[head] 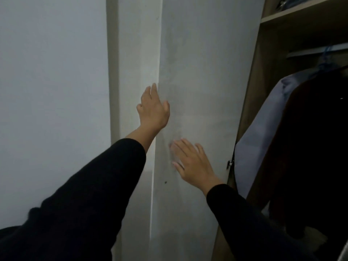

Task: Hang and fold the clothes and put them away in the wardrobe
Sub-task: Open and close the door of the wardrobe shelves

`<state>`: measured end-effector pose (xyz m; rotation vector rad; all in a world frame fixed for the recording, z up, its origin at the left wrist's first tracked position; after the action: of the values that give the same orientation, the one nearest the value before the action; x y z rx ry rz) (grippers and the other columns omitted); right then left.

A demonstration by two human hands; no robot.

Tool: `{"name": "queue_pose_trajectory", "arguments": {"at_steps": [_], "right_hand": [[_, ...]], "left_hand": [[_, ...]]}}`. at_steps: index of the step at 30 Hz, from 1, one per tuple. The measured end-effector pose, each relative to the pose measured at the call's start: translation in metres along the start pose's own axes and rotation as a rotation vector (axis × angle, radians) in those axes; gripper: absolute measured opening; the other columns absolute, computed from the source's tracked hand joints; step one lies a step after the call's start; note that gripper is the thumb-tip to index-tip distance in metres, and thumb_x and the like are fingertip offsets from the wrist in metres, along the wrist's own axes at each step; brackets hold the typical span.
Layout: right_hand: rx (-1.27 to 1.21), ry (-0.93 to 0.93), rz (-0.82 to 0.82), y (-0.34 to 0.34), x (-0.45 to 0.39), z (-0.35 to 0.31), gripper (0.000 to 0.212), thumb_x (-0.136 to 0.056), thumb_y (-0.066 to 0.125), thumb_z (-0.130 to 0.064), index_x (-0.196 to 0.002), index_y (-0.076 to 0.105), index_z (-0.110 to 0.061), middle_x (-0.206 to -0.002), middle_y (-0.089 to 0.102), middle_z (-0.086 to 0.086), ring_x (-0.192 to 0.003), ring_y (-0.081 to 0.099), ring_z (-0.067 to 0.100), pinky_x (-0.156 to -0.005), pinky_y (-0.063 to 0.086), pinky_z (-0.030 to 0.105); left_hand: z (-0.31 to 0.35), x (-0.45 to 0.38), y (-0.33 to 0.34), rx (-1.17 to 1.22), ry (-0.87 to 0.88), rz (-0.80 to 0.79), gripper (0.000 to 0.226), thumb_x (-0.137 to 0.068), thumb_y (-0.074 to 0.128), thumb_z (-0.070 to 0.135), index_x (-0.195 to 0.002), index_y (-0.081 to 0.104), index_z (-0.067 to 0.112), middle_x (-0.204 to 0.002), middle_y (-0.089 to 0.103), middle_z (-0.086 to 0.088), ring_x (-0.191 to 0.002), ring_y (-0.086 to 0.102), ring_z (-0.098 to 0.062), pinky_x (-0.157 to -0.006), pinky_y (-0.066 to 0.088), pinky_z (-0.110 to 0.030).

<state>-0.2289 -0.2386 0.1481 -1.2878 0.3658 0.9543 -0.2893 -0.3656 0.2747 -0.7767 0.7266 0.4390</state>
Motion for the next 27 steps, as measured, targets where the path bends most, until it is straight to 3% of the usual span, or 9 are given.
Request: {"name": "queue_pose_trajectory", "arguments": {"at_steps": [4,6,8,10,12,19,23,25,27], "right_hand": [[0.065,-0.134,-0.059,0.017,-0.019,-0.035,0.057,-0.077,0.068,-0.034,-0.130,0.057,-0.018,-0.139,0.053,0.001,-0.132,0.047,0.022,-0.097,0.044,0.048],[0.099,-0.154,-0.091,0.027,-0.026,-0.045,0.053,-0.078,0.067,-0.034,-0.129,0.059,-0.019,-0.139,0.053,0.000,-0.133,0.045,0.022,-0.099,0.043,0.049],[0.164,-0.144,-0.139,0.037,-0.030,-0.048,0.052,-0.081,0.063,-0.035,-0.131,0.057,-0.021,-0.142,0.050,-0.002,-0.137,0.040,0.021,-0.102,0.039,0.051],[0.216,-0.141,-0.182,0.045,-0.029,-0.050,0.052,-0.087,0.055,-0.036,-0.137,0.051,-0.020,-0.148,0.043,-0.002,-0.143,0.029,0.021,-0.109,0.028,0.055],[0.270,-0.140,-0.198,0.047,-0.025,-0.051,0.051,-0.091,0.050,-0.036,-0.139,0.048,-0.019,-0.151,0.038,-0.002,-0.146,0.021,0.022,-0.112,0.018,0.058],[0.374,-0.191,-0.054,0.019,0.004,-0.048,0.041,-0.086,0.058,-0.038,-0.122,0.065,-0.019,-0.135,0.056,-0.001,-0.143,0.028,0.023,-0.110,0.008,0.062],[0.361,-0.222,-0.027,-0.012,0.034,-0.037,0.029,-0.085,0.059,-0.033,-0.108,0.070,-0.019,-0.122,0.063,-0.001,-0.140,0.034,0.022,-0.109,0.003,0.064],[0.352,-0.221,-0.025,-0.031,0.052,-0.027,0.024,-0.084,0.060,-0.031,-0.102,0.071,-0.019,-0.117,0.064,-0.002,-0.138,0.037,0.021,-0.109,0.004,0.064],[0.378,-0.212,-0.026,-0.049,0.072,-0.016,0.021,-0.083,0.062,-0.031,-0.099,0.071,-0.021,-0.114,0.063,-0.003,-0.137,0.038,0.020,-0.109,0.006,0.064]], "left_hand": [[-0.015,-0.010,0.012,0.102,-0.051,-0.176,0.064,-0.099,0.033,0.039,-0.151,0.007,0.011,-0.147,0.039,-0.013,-0.133,0.038,-0.033,-0.108,0.026,-0.050],[-0.019,-0.016,0.019,0.146,-0.041,-0.225,0.057,-0.099,0.032,0.041,-0.146,0.022,0.010,-0.135,0.051,-0.016,-0.122,0.047,-0.038,-0.103,0.036,-0.049],[-0.023,-0.021,0.020,0.190,-0.033,-0.172,0.043,-0.099,0.029,0.039,-0.122,0.043,0.006,-0.109,0.060,-0.016,-0.104,0.055,-0.038,-0.087,0.044,-0.044],[-0.024,-0.022,0.019,0.209,-0.014,-0.084,0.036,-0.101,0.026,0.034,-0.104,0.049,0.007,-0.089,0.058,-0.013,-0.087,0.055,-0.033,-0.072,0.040,-0.037],[-0.022,-0.018,0.017,0.206,0.022,-0.012,0.033,-0.102,0.026,0.030,-0.100,0.050,0.007,-0.082,0.056,-0.009,-0.077,0.051,-0.027,-0.066,0.033,-0.033],[0.006,0.014,0.006,0.303,0.261,0.135,0.025,-0.100,0.038,0.028,-0.081,0.042,0.014,-0.055,0.041,0.003,-0.047,0.037,-0.016,-0.047,0.023,-0.025],[0.038,0.044,0.002,0.377,0.401,0.173,0.027,-0.099,0.042,0.028,-0.086,0.052,0.007,-0.055,0.041,0.005,-0.044,0.036,-0.021,-0.044,0.024,-0.019],[0.059,0.059,0.004,0.409,0.432,0.177,0.036,-0.099,0.039,0.032,-0.106,0.061,0.004,-0.055,0.042,0.007,-0.043,0.038,-0.018,-0.047,0.027,-0.022],[0.082,0.075,0.009,0.437,0.444,0.153,0.047,-0.099,0.034,0.038,-0.127,0.057,0.009,-0.056,0.048,0.002,-0.045,0.042,-0.015,-0.052,0.032,-0.023]]}}
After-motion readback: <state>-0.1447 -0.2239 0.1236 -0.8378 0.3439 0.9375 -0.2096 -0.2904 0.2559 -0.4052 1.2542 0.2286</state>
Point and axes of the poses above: each hand's wrist, its own x-axis away from the middle knuckle, its own y-axis out of the palm, z = x × y, the point moved 6 cm from there along -x, towards the middle knuckle
